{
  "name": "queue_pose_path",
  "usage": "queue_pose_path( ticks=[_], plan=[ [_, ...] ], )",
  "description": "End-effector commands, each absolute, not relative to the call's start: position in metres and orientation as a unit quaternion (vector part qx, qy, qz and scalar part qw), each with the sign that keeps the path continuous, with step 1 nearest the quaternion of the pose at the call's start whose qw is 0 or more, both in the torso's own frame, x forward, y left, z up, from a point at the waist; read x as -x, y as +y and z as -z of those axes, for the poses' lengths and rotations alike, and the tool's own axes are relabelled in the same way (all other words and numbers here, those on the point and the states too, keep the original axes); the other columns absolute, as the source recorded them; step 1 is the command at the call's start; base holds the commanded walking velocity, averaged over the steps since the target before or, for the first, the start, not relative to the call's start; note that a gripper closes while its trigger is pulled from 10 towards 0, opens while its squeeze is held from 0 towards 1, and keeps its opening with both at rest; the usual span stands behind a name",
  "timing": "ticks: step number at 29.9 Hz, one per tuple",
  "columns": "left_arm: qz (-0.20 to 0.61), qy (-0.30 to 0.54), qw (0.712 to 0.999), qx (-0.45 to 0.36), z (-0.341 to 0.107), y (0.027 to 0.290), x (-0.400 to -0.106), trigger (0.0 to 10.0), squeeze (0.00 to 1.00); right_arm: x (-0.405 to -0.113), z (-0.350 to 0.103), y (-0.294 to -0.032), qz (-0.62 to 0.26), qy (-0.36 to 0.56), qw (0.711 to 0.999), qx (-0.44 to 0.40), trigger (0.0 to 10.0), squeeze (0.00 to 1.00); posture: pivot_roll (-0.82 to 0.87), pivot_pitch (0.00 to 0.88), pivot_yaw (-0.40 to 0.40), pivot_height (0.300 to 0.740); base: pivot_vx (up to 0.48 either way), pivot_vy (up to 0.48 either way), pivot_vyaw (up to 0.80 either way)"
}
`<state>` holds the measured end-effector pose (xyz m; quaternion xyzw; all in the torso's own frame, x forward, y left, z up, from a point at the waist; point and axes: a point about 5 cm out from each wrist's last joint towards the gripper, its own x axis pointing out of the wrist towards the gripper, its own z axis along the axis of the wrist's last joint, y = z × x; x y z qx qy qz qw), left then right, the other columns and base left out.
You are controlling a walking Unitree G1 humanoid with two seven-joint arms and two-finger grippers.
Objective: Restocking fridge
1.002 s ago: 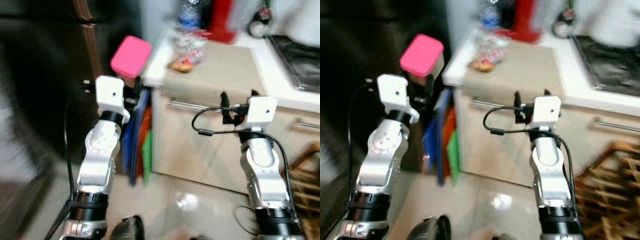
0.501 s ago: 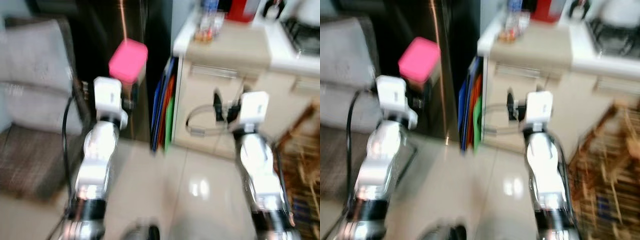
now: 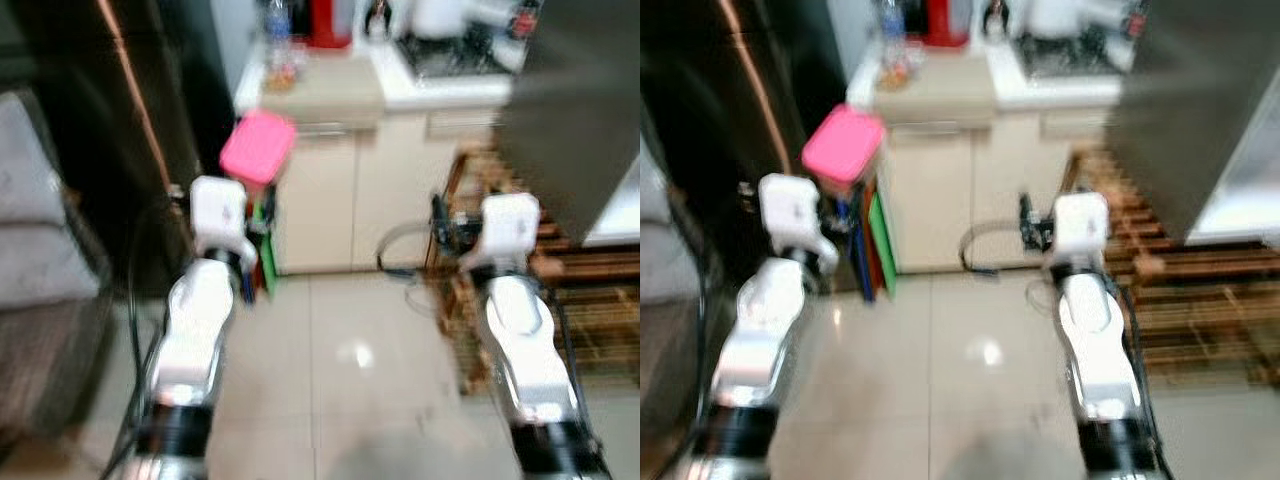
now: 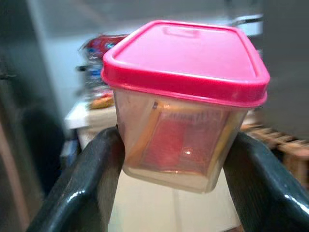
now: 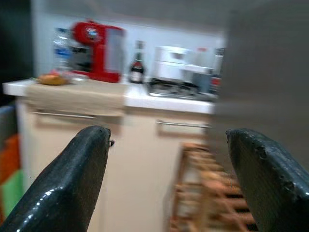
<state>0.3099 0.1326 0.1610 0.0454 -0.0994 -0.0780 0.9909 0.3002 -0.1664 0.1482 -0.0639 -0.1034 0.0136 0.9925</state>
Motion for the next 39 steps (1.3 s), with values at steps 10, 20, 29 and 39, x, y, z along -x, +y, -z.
queue_pose_path(
  ticks=[10, 20, 29, 39],
  plan=[
    [0.077, -0.081, 0.993, -0.046, -0.150, 0.139, -0.307, 10.0, 0.00, -0.302, -0.151, -0.163, -0.020, -0.108, 0.992, 0.066, 10.0, 0.00, -0.10, 0.000, 0.046, 0.740, 0.000, -0.465, -0.14],
    [0.073, -0.066, 0.994, -0.044, -0.144, 0.140, -0.310, 10.0, 0.00, -0.301, -0.150, -0.165, -0.019, -0.108, 0.992, 0.069, 10.0, 0.00, -0.10, 0.000, 0.050, 0.740, 0.000, -0.463, 0.00],
    [0.019, -0.036, 0.999, -0.035, -0.133, 0.161, -0.315, 10.0, 0.00, -0.295, -0.146, -0.176, 0.000, -0.106, 0.991, 0.081, 10.0, 0.00, -0.11, 0.000, 0.060, 0.740, 0.000, -0.443, 0.06],
    [0.018, -0.044, 0.997, -0.054, -0.133, 0.160, -0.318, 10.0, 0.00, -0.281, -0.133, -0.203, 0.044, -0.082, 0.991, 0.094, 10.0, 0.00, -0.12, 0.000, 0.068, 0.740, 0.048, -0.300, 0.26]
  ],
)
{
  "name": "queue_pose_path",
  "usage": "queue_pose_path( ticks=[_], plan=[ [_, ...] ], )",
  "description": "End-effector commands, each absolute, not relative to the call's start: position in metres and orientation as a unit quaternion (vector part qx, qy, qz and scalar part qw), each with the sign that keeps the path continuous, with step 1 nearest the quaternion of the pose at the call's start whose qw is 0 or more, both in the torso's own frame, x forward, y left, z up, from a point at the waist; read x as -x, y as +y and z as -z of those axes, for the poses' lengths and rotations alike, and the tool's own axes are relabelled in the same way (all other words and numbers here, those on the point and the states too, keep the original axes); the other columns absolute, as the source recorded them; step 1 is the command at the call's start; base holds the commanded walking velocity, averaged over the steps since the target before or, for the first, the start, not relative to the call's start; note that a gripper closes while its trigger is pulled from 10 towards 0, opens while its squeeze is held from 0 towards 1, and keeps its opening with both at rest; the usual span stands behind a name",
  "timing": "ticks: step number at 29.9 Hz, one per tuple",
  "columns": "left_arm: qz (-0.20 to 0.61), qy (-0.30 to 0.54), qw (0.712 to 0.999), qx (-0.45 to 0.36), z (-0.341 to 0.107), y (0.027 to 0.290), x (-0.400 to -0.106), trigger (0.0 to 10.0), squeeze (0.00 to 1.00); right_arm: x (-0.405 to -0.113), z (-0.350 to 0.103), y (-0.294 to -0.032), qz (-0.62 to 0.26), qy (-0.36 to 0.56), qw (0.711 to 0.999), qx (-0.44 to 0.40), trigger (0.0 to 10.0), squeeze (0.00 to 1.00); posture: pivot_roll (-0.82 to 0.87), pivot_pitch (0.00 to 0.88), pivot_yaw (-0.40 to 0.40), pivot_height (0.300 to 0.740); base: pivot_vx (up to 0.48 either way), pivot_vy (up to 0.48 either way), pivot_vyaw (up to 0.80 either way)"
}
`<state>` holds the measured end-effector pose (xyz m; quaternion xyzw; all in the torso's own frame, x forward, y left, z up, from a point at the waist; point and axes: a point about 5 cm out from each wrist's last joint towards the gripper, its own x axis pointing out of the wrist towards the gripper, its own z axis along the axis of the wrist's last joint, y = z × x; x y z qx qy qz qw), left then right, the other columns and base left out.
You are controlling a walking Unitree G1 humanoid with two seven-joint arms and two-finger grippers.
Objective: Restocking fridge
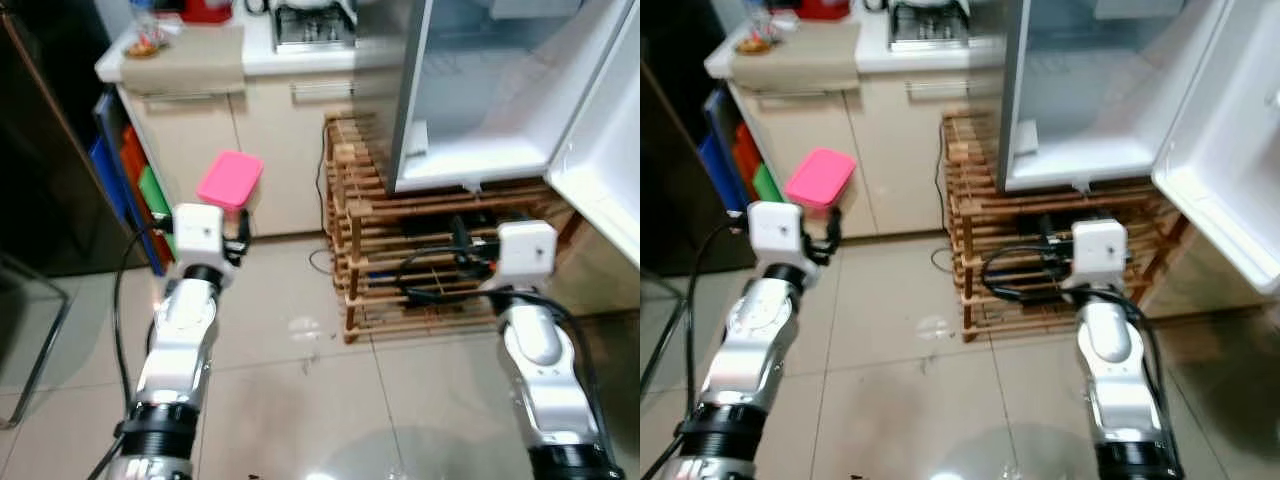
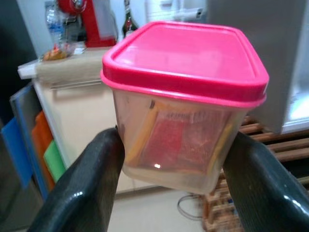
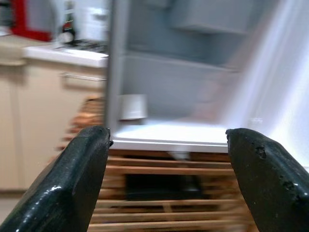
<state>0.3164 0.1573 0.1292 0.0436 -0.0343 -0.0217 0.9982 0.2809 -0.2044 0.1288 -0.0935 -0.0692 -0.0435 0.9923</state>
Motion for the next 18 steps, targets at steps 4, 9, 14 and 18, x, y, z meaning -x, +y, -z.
queue_pose_path(
  ticks=[4, 9, 14, 18],
  plan=[
    [0.044, -0.069, 0.995, -0.065, -0.140, 0.152, -0.317, 10.0, 0.00, -0.279, -0.132, -0.204, 0.053, -0.081, 0.991, 0.090, 10.0, 0.00, -0.12, 0.000, 0.071, 0.740, 0.000, 0.000, 0.00],
    [0.091, -0.079, 0.992, -0.032, -0.145, 0.140, -0.316, 10.0, 0.00, -0.274, -0.127, -0.202, 0.050, -0.077, 0.992, 0.083, 10.0, 0.00, -0.13, 0.000, 0.074, 0.740, 0.263, 0.000, 0.00],
    [0.097, -0.076, 0.992, -0.022, -0.144, 0.137, -0.315, 10.0, 0.00, -0.271, -0.121, -0.195, 0.040, -0.069, 0.994, 0.078, 10.0, 0.00, -0.13, 0.000, 0.075, 0.740, 0.480, 0.000, 0.00],
    [0.091, -0.071, 0.993, -0.010, -0.142, 0.138, -0.316, 10.0, 0.00, -0.271, -0.121, -0.192, 0.036, -0.068, 0.994, 0.077, 10.0, 0.00, -0.13, 0.000, 0.073, 0.740, 0.480, 0.000, 0.00]
  ],
)
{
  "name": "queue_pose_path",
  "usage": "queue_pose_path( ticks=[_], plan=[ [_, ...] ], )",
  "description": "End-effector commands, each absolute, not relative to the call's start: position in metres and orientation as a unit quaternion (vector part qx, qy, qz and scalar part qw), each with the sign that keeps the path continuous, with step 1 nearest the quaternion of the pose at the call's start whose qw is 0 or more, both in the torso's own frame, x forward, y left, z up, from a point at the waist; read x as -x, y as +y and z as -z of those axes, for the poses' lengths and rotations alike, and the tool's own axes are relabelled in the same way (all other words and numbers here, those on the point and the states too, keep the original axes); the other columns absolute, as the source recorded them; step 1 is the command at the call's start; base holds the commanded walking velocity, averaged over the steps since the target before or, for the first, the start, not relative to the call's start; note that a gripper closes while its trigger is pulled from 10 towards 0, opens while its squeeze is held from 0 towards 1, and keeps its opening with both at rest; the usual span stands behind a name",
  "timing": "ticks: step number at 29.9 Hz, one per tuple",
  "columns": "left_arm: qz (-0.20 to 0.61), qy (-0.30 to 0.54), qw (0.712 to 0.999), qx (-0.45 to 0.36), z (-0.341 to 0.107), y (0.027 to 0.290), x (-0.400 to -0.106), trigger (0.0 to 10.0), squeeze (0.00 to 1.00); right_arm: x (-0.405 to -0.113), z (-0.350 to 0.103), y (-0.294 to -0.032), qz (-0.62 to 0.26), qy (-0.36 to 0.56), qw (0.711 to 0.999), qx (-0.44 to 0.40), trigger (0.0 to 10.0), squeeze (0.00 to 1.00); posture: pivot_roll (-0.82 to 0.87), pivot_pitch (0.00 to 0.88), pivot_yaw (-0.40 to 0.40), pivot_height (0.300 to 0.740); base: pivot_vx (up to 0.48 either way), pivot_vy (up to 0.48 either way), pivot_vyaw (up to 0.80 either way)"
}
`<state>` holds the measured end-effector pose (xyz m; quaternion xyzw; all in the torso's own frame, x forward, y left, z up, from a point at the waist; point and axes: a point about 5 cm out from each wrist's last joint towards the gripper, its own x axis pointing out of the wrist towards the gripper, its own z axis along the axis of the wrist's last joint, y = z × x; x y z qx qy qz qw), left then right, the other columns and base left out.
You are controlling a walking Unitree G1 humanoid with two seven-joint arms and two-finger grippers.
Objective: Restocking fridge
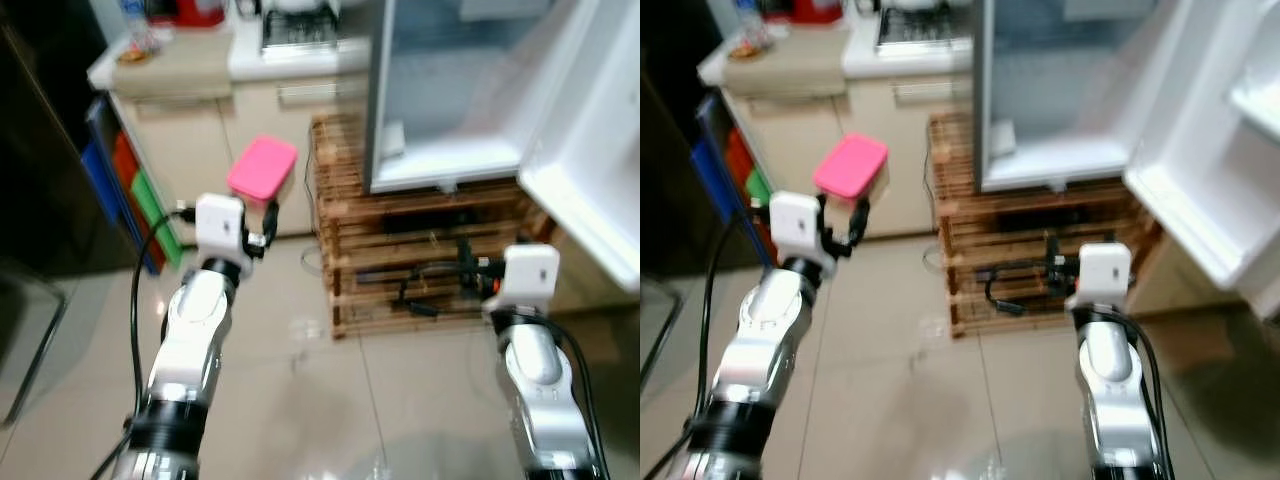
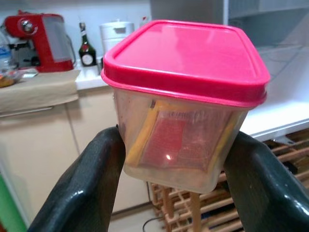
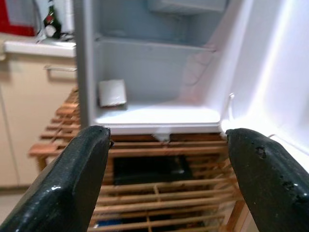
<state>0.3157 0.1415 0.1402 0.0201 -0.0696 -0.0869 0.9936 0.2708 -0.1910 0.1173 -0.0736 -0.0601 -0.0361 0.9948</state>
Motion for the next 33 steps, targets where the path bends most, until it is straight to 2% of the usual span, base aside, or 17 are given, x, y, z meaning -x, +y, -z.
queue_pose_path(
  ticks=[1, 15, 18, 23, 33],
  plan=[
    [0.091, -0.070, 0.993, -0.009, -0.1419, 0.1382, -0.3159, 10.0, 0.00, -0.2709, -0.1206, -0.1920, 0.034, -0.068, 0.994, 0.077, 10.0, 0.00, -0.13, 0.000, 0.072, 0.740, 0.472, 0.000, 0.00],
    [0.084, -0.070, 0.994, -0.010, -0.1408, 0.1384, -0.3154, 10.0, 0.00, -0.2726, -0.1207, -0.1891, 0.024, -0.067, 0.994, 0.078, 10.0, 0.00, -0.13, 0.000, 0.066, 0.740, 0.462, 0.000, 0.00],
    [0.079, -0.066, 0.994, -0.039, -0.1386, 0.1360, -0.3153, 10.0, 0.00, -0.2729, -0.1207, -0.1889, 0.023, -0.067, 0.994, 0.079, 10.0, 0.00, -0.13, 0.000, 0.066, 0.740, 0.000, 0.000, 0.00],
    [0.084, -0.071, 0.994, -0.023, -0.1400, 0.1340, -0.3151, 10.0, 0.00, -0.2740, -0.1211, -0.1886, 0.021, -0.068, 0.994, 0.080, 10.0, 0.00, -0.13, 0.000, 0.066, 0.740, 0.000, 0.000, 0.00],
    [0.073, -0.060, 0.995, -0.022, -0.1364, 0.1371, -0.3165, 10.0, 0.00, -0.2746, -0.1211, -0.1886, 0.020, -0.067, 0.994, 0.082, 10.0, 0.00, -0.13, 0.000, 0.064, 0.740, 0.380, -0.285, 0.00]
  ],
)
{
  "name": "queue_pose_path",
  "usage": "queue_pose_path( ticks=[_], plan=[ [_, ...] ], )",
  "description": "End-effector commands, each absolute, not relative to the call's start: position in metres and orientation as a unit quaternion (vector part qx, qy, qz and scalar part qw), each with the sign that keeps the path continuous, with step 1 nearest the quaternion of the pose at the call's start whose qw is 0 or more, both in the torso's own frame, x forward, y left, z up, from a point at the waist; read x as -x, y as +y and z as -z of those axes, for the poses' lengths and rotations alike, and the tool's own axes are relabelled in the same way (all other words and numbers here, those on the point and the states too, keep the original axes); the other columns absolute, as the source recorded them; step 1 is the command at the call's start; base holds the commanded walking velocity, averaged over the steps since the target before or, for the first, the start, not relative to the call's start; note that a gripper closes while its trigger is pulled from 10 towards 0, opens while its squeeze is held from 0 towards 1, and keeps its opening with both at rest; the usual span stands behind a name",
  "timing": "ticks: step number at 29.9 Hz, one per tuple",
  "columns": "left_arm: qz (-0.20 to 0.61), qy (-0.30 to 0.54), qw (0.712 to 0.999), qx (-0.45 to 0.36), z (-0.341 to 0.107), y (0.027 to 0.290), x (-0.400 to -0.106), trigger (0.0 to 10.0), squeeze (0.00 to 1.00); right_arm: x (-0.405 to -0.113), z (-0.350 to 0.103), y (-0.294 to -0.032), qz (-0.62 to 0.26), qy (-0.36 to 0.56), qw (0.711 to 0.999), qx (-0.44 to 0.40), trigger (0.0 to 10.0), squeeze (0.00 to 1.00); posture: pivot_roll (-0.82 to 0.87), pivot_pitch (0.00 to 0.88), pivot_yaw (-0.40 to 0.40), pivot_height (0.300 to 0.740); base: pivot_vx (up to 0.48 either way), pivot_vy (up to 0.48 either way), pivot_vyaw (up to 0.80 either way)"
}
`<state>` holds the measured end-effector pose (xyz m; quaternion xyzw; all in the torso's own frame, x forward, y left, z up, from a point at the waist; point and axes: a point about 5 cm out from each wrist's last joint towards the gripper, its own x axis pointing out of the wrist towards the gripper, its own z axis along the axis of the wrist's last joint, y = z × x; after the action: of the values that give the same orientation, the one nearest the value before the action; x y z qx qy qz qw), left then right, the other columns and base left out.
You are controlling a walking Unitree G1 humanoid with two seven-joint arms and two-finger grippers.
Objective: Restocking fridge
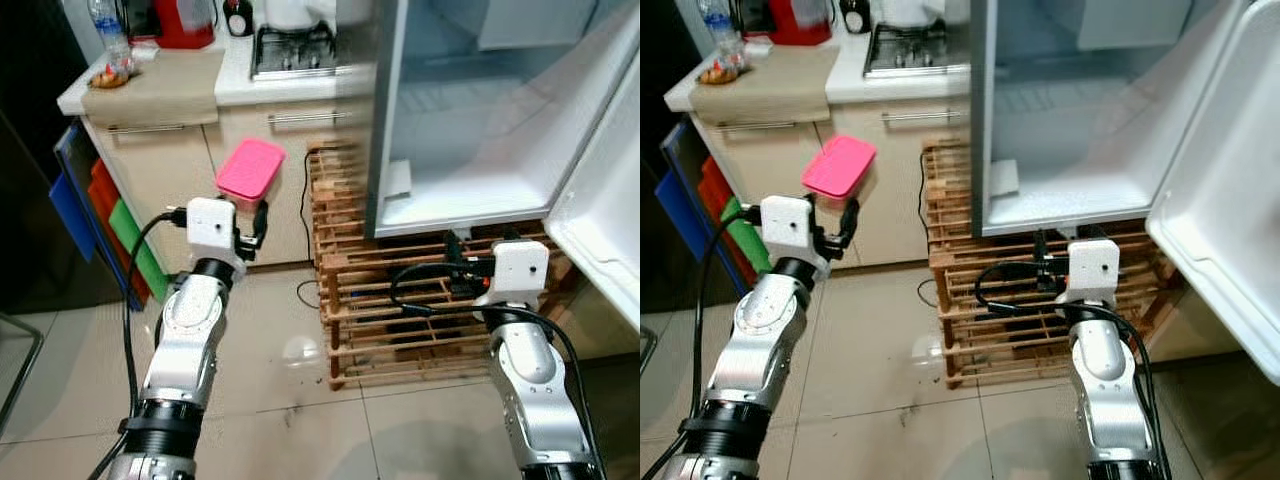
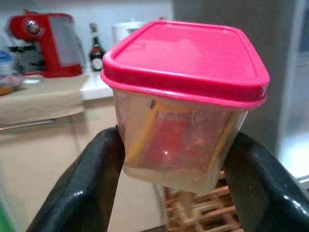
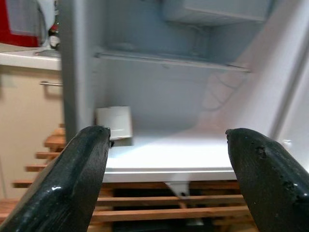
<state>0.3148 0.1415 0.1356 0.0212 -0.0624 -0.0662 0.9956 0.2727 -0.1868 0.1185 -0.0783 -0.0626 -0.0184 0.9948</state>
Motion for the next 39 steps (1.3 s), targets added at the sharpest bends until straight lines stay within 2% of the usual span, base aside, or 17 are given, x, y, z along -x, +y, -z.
queue_pose_path(
  ticks=[1, 13, 28, 39],
  plan=[
    [0.073, -0.060, 0.995, -0.022, -0.136, 0.137, -0.316, 10.0, 0.00, -0.275, -0.121, -0.189, 0.020, -0.067, 0.994, 0.082, 10.0, 0.00, -0.13, 0.000, 0.064, 0.740, 0.401, -0.259, 0.00],
    [0.087, -0.078, 0.993, -0.016, -0.140, 0.132, -0.313, 10.0, 0.00, -0.274, -0.120, -0.189, 0.018, -0.063, 0.994, 0.085, 10.0, 0.00, -0.13, 0.000, 0.061, 0.740, 0.394, -0.147, 0.00],
    [0.076, -0.085, 0.993, -0.038, -0.142, 0.138, -0.311, 10.0, 0.00, -0.275, -0.119, -0.187, 0.013, -0.062, 0.994, 0.088, 10.0, 0.00, -0.13, 0.000, 0.062, 0.740, 0.000, 0.000, 0.00],
    [0.096, -0.082, 0.991, -0.043, -0.140, 0.132, -0.306, 10.0, 0.00, -0.280, -0.120, -0.184, 0.002, -0.060, 0.994, 0.092, 10.0, 0.00, -0.12, 0.000, 0.052, 0.740, 0.000, -0.463, 0.56]
  ],
)
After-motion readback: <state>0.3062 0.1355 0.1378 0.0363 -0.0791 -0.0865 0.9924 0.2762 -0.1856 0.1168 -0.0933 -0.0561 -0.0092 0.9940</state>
